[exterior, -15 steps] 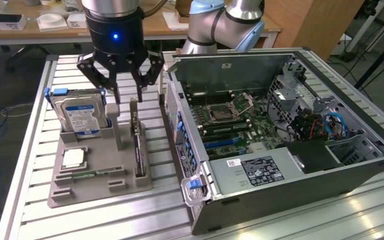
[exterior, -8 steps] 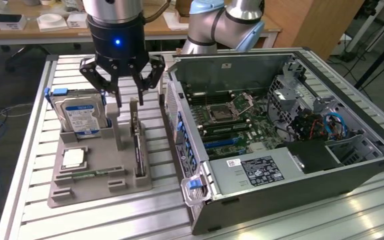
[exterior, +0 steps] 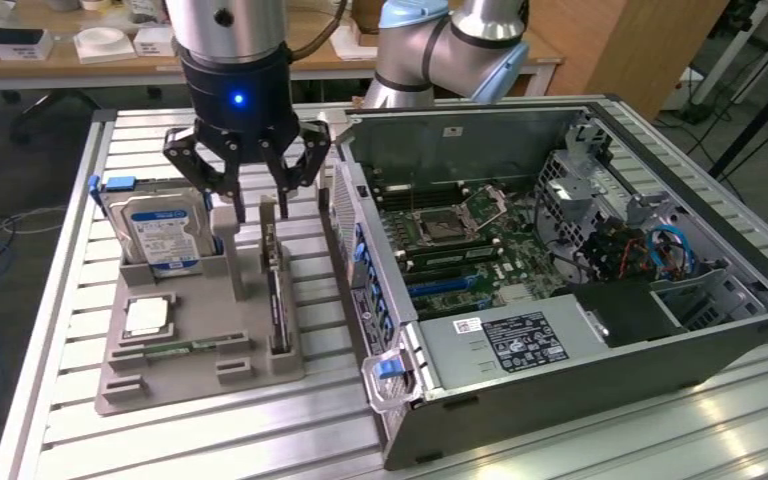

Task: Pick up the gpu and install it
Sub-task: 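Pick up the gpu and move the gpu toward the slot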

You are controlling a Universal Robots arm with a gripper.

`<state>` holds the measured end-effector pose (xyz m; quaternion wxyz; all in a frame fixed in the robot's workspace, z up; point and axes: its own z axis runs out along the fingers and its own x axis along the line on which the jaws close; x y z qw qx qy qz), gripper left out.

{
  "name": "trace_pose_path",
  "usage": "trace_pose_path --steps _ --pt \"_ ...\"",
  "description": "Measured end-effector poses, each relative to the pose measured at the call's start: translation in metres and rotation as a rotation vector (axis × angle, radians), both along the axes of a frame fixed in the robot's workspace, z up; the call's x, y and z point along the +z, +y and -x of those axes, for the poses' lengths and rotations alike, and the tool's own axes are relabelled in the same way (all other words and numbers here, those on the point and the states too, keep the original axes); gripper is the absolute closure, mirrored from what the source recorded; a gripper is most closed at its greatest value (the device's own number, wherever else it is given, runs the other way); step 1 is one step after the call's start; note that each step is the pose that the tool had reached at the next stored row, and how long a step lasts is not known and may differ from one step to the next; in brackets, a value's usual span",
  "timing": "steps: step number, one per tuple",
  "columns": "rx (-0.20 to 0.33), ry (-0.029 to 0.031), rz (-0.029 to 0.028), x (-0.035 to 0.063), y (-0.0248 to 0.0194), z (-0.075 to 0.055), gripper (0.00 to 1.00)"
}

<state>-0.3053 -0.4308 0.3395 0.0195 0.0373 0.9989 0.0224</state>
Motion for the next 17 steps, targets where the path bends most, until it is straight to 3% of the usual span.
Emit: trace_pose_path --steps 17 --pt "0.0 0.0001 0.0001 -0.0269 0.0 0.0 0.53"
